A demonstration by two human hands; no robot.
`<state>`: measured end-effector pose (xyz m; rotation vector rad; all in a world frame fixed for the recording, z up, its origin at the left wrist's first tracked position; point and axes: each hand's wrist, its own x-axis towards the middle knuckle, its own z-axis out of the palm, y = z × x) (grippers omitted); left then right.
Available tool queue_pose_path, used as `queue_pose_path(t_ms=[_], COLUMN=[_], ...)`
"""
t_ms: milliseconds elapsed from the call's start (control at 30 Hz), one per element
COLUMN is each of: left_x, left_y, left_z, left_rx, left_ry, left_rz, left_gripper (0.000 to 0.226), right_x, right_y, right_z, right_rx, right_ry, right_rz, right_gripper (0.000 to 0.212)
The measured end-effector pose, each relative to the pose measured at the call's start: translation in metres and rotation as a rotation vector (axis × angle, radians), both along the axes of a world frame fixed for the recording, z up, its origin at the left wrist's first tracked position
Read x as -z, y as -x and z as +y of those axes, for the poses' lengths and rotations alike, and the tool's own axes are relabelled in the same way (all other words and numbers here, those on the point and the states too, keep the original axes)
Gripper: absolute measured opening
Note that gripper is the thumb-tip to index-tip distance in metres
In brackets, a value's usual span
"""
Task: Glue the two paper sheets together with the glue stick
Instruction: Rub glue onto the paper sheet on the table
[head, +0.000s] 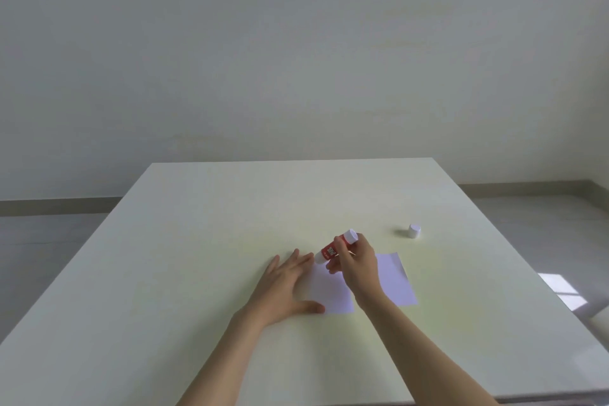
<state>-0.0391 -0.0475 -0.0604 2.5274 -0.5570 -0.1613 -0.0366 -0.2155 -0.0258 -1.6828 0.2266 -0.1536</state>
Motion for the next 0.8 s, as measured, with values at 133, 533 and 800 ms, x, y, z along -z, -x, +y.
queue_pose_path(t_ms=[133,533,800], left_x=[0.002,0.004,0.005], left_y=[-0.002,-0.003,-0.003], left_z=[-0.001,0.0,0.0], left_rx=[-0.003,0.002,-0.021], left_ry=[0.009,0.003,0.012], left_rz=[-0.022,-0.025,-0.017], left_gripper=[0.105,0.107,0.11], right_x=[0.008,0.017,0.013], right_y=[-0.004,-0.006,-0.004], right_z=[0.005,0.009,0.01], right_rx=[0.022,0.025,0.109], right_ry=[0.134,0.16,0.173], right_rz=[0.012,-0.037,-0.074], right_gripper=[0.019,0.014,0.017])
